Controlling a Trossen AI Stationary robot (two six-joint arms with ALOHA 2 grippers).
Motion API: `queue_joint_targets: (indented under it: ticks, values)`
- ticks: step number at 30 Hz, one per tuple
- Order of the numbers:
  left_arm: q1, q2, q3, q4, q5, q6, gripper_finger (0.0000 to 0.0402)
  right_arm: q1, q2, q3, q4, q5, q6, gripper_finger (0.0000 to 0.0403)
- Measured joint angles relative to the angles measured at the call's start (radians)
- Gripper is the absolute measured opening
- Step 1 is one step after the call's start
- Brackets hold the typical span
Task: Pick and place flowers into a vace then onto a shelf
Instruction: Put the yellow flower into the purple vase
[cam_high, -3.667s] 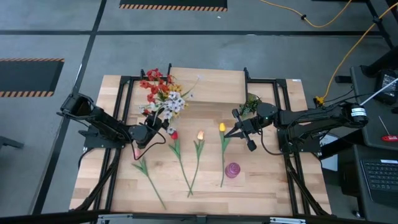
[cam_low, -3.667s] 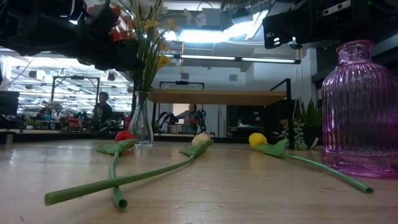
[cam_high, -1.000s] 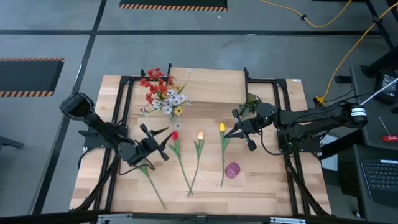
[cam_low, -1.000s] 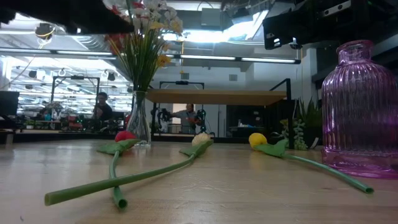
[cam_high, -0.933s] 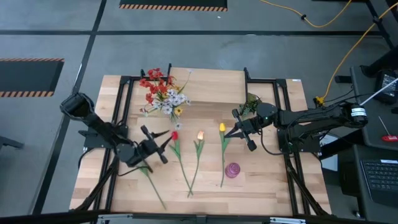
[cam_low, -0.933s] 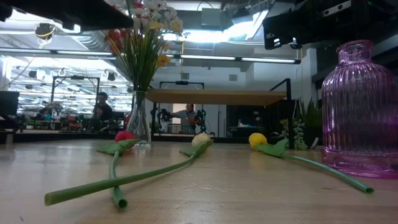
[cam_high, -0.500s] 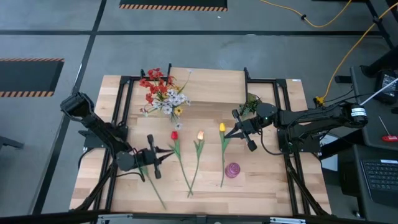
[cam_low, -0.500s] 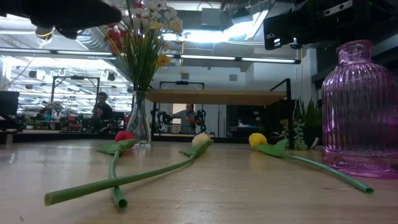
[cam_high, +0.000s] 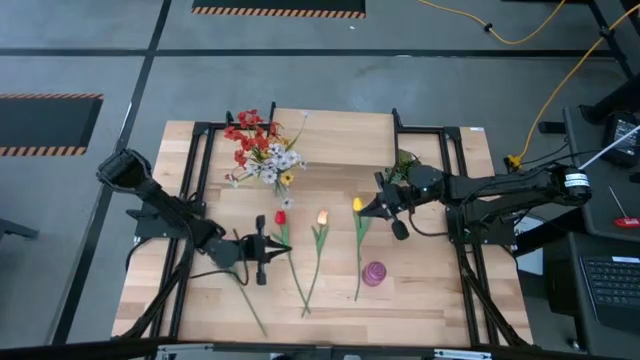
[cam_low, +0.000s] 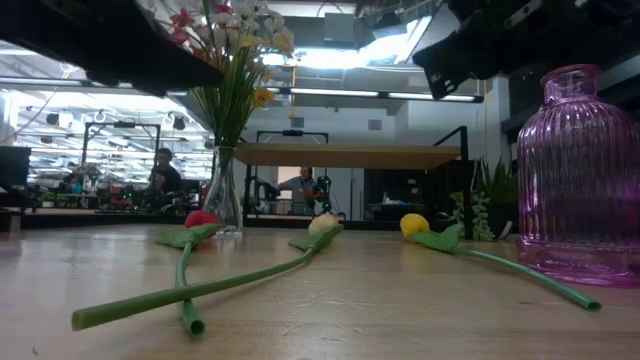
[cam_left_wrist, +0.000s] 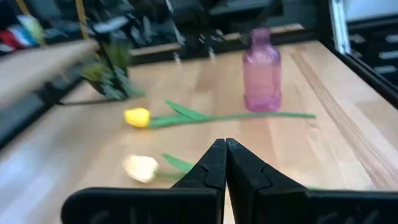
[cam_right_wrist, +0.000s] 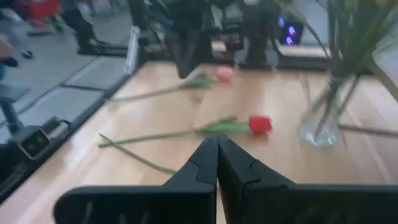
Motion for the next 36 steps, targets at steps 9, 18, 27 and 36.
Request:
queue_joint_targets:
  ticks: [9, 18, 27, 36]
  values:
    - [0.147, 0.0, 0.04, -0.185, 0.224, -0.053, 0.0002, 0.0, 0.0, 0.111, -0.275, 0.158, 0.05, 0.0005]
    - [0.198, 0.0, 0.202, -0.532, 0.263, 0.041, 0.0002, 0.041, 0.0, 0.258, -0.575, 0.326, 0.277, 0.0005]
    - [0.203, 0.0, 0.217, -0.53, 0.261, 0.184, 0.0002, 0.147, 0.09, 0.425, -0.811, 0.453, 0.398, 0.0005]
    - [0.212, 0.0, 0.217, -0.53, 0.263, 0.144, 0.0002, 0.171, 0.296, 0.592, -1.021, 0.487, 0.597, 0.0005]
